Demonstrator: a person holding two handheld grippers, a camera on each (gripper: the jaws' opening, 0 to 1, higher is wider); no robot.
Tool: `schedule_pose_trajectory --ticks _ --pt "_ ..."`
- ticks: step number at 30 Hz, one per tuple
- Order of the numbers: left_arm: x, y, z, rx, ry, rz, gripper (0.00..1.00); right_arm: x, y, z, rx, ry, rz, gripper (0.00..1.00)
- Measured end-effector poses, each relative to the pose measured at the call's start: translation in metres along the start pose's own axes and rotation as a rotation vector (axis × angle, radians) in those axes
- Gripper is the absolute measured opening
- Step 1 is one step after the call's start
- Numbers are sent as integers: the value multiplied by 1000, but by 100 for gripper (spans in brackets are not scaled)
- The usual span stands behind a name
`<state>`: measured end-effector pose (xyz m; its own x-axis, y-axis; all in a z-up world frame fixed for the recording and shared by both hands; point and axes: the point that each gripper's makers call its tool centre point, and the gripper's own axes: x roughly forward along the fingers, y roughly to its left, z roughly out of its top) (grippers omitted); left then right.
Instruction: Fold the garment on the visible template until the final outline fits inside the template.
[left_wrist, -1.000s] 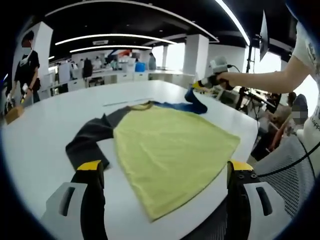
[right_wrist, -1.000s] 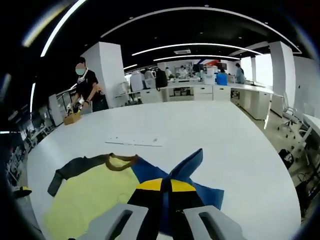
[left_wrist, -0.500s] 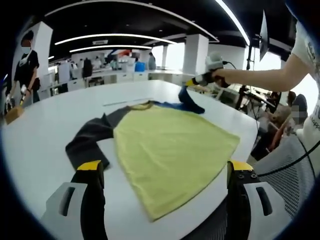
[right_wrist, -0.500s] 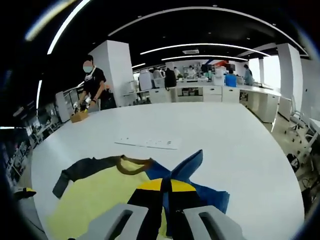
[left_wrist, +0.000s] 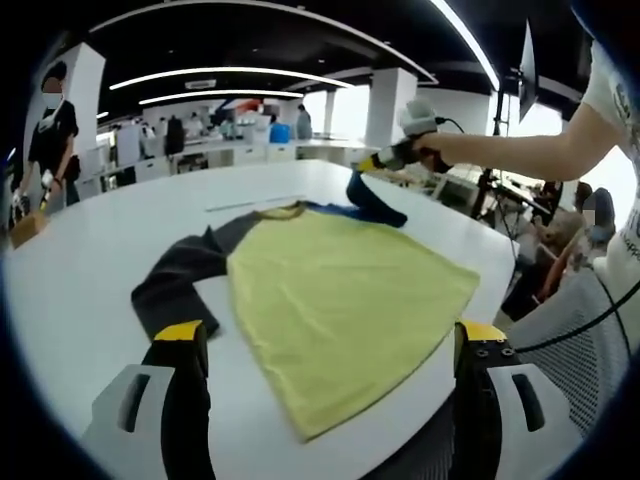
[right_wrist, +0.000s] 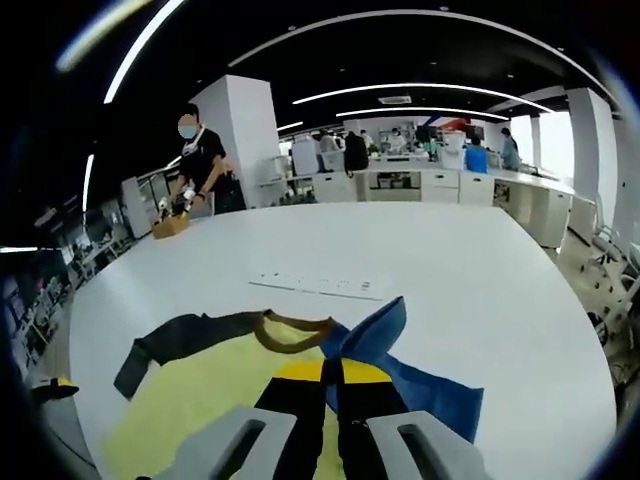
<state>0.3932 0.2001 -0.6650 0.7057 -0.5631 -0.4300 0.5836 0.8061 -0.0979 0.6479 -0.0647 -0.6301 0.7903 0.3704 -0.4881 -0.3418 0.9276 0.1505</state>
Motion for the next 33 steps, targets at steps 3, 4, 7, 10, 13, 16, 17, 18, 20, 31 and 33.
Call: schedule_pose_trajectory --ticks 3,4,7,10,13,16,17,18,20,31,33 --pt "1 0 0 0 0 -1 99 -2 17 0 0 1 8 0" --pt "1 0 -1 -1 1 -2 99 -1 19 0 0 1 10 0" --pt "2 -1 -1 -1 0 -5 99 3 24 1 -5 2 20 0" --pt "2 -1 0 -3 -1 -4 99 6 39 1 -11 4 36 0" --pt "2 0 -1 -3 1 -5 99 14 44 4 -22 6 51 0" --pt "2 1 -1 -6 1 -2 99 19 54 4 -25 8 64 0" --pt "1 1 -2 -8 1 0 99 20 58 4 -25 9 71 0" --pt "1 1 -2 -9 2 1 99 22 61 4 -26 10 74 0" --pt "1 1 -3 -10 6 3 99 24 67 4 -30 12 83 0" --pt "1 2 -4 -16 6 6 99 34 95 7 -41 19 133 0" --pt "0 3 -5 -19 6 6 99 33 104 7 -45 19 143 0"
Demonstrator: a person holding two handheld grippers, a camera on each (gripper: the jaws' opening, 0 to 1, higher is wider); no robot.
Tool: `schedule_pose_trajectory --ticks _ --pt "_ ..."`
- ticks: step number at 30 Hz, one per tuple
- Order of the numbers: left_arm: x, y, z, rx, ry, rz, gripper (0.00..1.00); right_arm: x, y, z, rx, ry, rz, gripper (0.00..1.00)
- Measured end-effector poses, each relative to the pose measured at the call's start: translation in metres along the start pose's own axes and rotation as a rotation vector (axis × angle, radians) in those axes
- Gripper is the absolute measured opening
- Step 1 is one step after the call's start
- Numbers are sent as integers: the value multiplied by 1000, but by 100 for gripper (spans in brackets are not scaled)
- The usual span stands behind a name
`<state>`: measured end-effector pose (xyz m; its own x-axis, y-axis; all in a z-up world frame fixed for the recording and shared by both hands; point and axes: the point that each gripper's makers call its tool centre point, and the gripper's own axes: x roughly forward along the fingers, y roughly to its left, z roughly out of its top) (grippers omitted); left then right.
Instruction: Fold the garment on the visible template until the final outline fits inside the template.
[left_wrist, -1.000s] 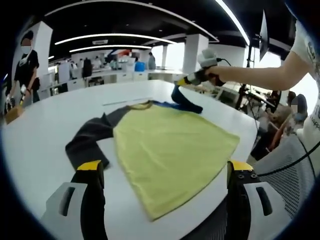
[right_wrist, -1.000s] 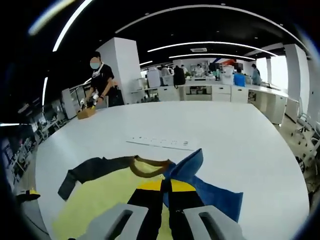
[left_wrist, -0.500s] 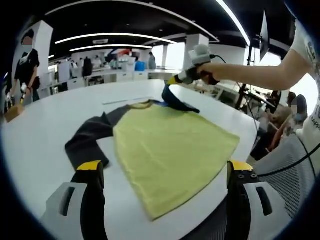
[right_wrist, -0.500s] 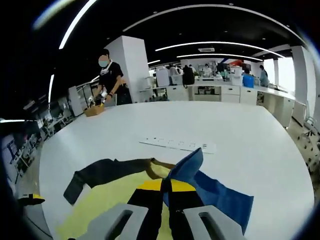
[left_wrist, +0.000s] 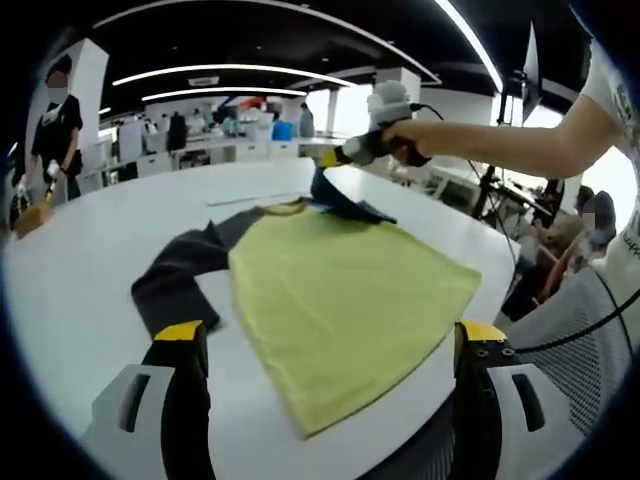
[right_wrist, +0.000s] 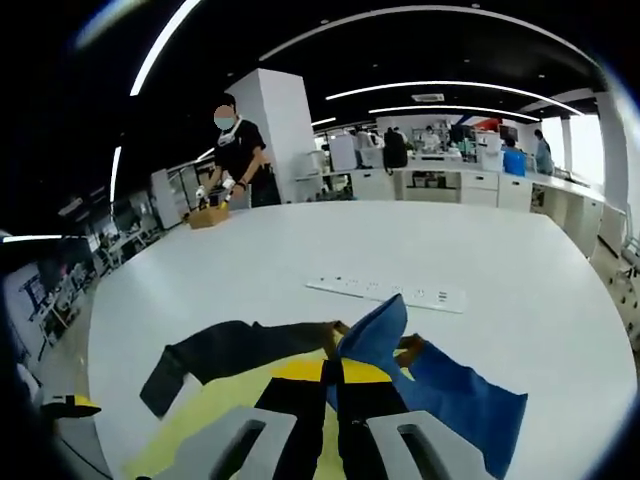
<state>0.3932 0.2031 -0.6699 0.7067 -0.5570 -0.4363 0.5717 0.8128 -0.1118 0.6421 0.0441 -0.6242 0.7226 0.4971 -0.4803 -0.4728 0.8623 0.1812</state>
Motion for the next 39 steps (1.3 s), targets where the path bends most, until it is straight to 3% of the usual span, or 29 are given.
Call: schedule_pose_trajectory --ticks 11,27,39 --pt "0 2 -2 -4 3 3 99 4 35 3 -38 7 49 0" --pt "-1 4 -5 -11 9 9 99 24 65 11 -79 11 123 0" --pt "-1 6 -7 -14 11 18 99 43 86 1 -120 34 187 0"
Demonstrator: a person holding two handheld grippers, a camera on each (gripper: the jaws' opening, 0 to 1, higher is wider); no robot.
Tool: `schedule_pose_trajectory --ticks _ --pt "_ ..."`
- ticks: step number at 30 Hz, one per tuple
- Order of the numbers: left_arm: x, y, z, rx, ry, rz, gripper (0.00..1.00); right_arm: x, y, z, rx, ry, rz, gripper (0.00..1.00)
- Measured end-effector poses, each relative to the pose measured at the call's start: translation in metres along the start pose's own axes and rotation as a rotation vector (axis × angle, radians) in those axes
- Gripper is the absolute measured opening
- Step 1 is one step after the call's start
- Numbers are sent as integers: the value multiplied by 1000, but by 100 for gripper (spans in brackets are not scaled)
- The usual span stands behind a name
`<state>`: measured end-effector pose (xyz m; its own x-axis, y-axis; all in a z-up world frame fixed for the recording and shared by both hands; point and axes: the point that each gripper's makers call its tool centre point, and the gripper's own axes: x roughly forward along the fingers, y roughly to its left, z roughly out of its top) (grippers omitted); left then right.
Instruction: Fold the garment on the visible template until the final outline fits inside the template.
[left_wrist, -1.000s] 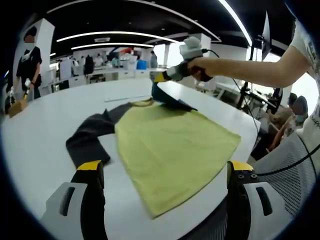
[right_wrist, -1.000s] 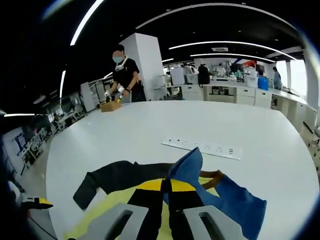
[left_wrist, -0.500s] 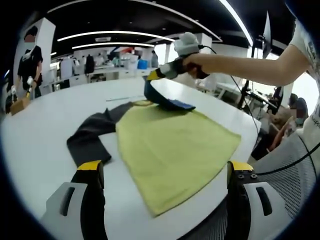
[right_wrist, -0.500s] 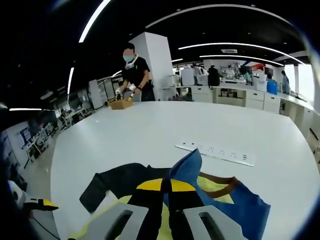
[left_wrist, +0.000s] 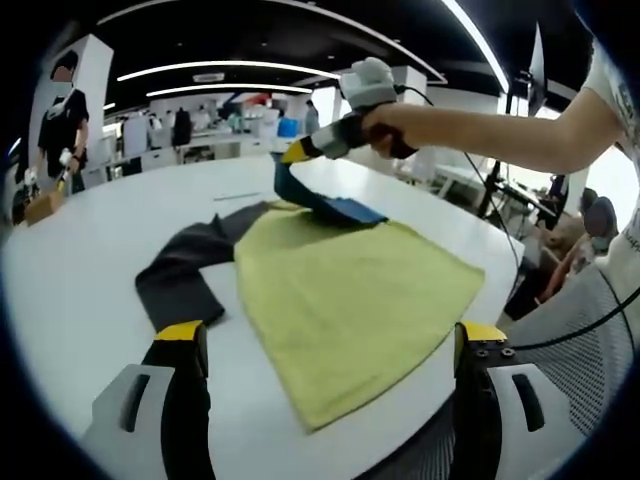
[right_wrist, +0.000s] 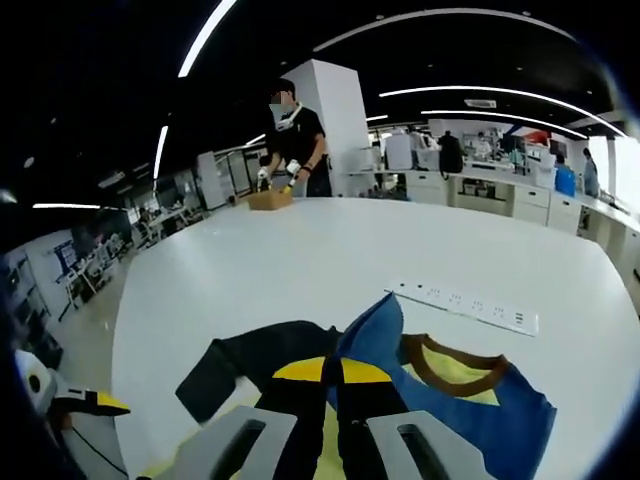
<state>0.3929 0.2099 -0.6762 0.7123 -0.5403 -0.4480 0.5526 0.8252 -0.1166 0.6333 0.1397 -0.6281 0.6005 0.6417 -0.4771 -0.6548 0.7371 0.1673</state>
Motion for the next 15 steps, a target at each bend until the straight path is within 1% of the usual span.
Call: schedule_pose_trajectory --ticks 3,5,6,8,15 --pt "0 0 -1 0 6 2 99 4 9 -4 -4 7 24 0" --pt "0 0 -2 -1 6 2 99 7 13 -9 -34 19 28 0" --pt "0 0 -2 -2 5 1 99 9 13 -14 -54 31 20 0" --pt "0 1 -3 -2 7 2 99 12 13 -22 -61 51 10 0" --pt "0 0 -6 -7 15 3 99 22 17 -38 -87 63 -13 0"
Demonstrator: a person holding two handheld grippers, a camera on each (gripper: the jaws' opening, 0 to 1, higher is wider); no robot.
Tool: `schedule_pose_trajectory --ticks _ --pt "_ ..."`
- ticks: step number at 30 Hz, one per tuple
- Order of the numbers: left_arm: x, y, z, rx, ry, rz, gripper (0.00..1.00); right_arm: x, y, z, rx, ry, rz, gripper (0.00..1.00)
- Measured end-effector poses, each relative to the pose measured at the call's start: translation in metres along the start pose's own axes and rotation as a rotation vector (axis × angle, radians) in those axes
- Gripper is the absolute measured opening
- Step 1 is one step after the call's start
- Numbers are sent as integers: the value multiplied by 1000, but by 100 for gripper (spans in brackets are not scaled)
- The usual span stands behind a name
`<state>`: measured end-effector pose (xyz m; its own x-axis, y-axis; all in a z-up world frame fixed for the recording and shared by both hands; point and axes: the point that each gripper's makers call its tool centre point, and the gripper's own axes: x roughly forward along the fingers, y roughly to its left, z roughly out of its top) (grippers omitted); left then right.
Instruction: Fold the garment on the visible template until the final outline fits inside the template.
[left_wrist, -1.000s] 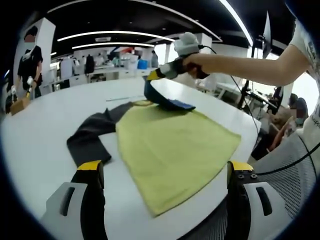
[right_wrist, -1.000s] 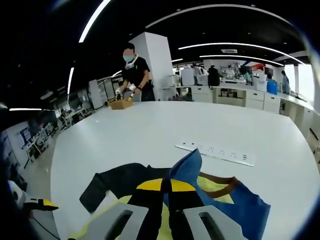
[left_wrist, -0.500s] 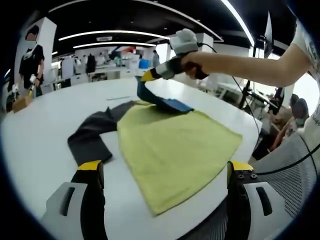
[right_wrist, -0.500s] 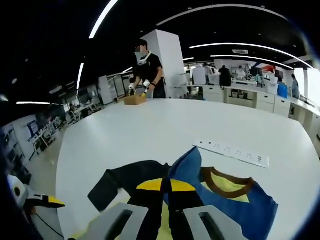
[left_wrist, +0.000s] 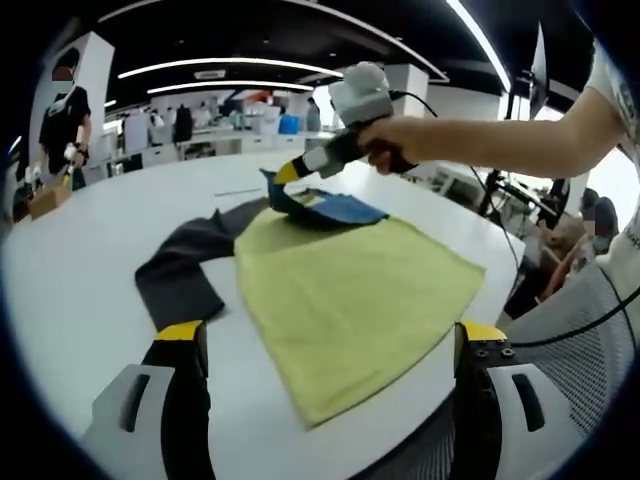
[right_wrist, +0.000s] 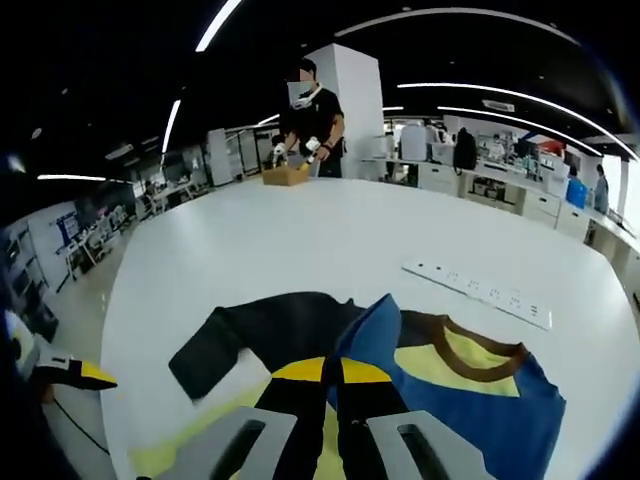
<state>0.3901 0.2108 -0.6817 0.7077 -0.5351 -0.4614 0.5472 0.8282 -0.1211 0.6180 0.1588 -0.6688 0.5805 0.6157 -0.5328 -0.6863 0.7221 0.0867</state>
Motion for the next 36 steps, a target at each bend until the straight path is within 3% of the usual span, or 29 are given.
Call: schedule_pose_trajectory --ticks 14,15,16,17,18,24,30,33,36 --pt "-2 2 -3 -11 10 6 99 22 25 -30 17 19 -12 0" --pt "-3 2 -3 -11 10 7 99 24 29 -33 30 26 2 0" --pt "-3 3 -3 -12 10 7 99 26 43 -37 68 39 77 0" --pt "-2 3 -2 -12 10 7 99 25 48 -41 112 65 109 0" --pt "-2 3 -2 -11 11 7 99 25 47 -46 129 83 104 0" --pt "-1 3 2 -5 7 6 99 18 39 -44 100 67 96 24" --pt "0 7 4 3 12 5 99 11 42 -33 76 25 135 56" --pt "0 9 4 9 16 9 99 7 44 -28 62 2 147 77" --pt "0 11 5 10 14 13 99 3 46 -23 51 -19 160 90"
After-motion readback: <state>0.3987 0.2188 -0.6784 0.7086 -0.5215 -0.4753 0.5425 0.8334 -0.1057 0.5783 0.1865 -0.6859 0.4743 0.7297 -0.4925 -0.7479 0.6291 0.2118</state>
